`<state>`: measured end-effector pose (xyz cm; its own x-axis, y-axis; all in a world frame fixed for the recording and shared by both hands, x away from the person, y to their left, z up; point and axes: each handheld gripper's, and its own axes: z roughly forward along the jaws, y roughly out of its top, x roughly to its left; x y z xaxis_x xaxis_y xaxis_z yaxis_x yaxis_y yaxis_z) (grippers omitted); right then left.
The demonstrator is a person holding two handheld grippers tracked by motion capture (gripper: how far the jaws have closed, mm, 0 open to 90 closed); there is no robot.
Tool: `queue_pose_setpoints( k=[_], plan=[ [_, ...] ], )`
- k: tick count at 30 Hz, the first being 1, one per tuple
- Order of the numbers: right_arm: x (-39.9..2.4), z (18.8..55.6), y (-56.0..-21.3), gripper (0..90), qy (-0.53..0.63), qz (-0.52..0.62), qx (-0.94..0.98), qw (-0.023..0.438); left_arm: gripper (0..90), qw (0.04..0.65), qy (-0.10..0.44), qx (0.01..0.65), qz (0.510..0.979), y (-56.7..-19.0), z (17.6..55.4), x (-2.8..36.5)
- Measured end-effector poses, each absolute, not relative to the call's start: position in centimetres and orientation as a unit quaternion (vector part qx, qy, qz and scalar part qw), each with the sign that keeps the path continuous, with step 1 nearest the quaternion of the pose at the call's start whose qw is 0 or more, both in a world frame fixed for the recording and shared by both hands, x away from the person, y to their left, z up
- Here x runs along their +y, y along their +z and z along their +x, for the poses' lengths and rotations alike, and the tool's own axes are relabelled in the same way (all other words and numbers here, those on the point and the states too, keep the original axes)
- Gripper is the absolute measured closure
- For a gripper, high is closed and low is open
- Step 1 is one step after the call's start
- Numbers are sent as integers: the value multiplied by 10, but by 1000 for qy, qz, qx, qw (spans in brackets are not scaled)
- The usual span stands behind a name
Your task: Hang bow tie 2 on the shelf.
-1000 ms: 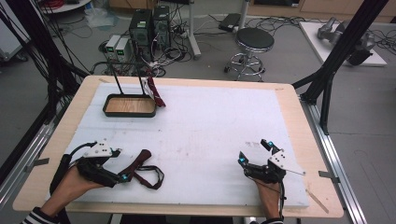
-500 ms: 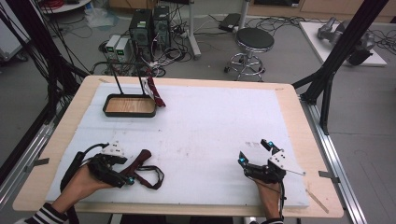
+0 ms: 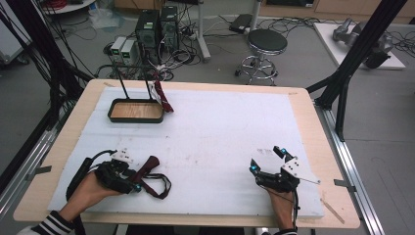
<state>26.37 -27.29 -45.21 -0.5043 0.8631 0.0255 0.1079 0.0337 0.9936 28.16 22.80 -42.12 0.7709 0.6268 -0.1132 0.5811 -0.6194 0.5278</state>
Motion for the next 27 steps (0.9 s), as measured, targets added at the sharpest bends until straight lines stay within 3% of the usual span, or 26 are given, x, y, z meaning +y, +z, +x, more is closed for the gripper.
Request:
queue_pose_setpoints(
  k=[5,9,27],
  plan=[
    [-273,264,-452,36,583,378,642,324,628,268,64,324,905,-420,279,227],
    [-273,264,-452,36,583,378,642,324,725,269,71,316,907,-420,279,229],
    [-273,264,-452,36,582,378,642,326,743,353,134,301,876,-400,272,245]
  ],
)
